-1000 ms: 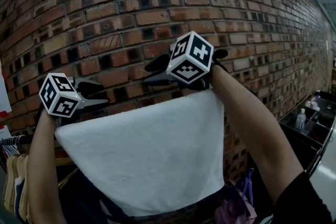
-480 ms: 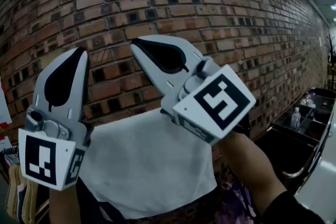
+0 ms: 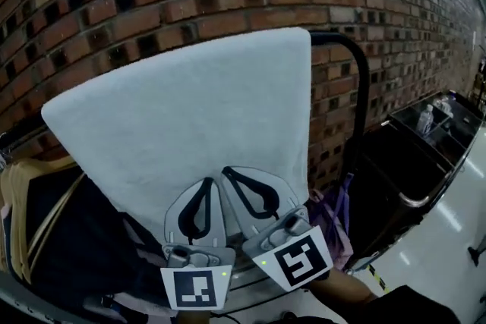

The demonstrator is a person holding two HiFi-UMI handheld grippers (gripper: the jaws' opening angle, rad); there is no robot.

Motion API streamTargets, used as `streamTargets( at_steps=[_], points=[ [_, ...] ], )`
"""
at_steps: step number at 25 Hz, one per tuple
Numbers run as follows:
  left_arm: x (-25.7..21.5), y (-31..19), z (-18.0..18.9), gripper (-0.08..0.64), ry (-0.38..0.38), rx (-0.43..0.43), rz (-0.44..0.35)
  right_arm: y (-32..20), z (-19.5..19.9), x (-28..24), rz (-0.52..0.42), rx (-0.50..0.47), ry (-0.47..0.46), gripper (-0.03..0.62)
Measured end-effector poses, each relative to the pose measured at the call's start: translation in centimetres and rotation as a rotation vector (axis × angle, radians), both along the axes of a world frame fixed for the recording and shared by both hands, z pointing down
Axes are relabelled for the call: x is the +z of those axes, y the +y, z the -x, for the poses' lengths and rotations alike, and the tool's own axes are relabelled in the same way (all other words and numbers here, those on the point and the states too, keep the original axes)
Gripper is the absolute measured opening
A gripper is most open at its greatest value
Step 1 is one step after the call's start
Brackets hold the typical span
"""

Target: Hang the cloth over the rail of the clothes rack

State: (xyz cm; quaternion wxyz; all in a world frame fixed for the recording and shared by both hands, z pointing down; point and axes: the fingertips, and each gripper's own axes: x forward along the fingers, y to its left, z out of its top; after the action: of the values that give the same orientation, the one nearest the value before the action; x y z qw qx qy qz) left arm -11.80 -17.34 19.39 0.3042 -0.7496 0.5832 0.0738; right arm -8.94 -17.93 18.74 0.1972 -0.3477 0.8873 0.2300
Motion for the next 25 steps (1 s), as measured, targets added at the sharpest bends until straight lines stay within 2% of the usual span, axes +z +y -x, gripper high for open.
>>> streamTargets(
  at_steps=[3,6,13,25],
  points=[
    [5.8,0.4,-0.1,0.008,0.047,-0.008,0.138,0.2,0.3,6.1,0.185,-0.034,0.004,0.005],
    [8.6,0.7,-0.4,0.008,0.09,-0.012,0.191,0.3,-0.1,9.3,0.253,-0.025,0.019,0.005],
    [11.2,0.4,-0.6,0.008,0.111,-0.018,0.241,0.1,-0.8,12.1,0.277,0.006,0.075,0.005],
    [12.5,-0.2,-1.7,0.008,0.128,-0.009,0.277,-0.3,-1.1,12.7,0.282,-0.001,0.074,0.005]
  ],
)
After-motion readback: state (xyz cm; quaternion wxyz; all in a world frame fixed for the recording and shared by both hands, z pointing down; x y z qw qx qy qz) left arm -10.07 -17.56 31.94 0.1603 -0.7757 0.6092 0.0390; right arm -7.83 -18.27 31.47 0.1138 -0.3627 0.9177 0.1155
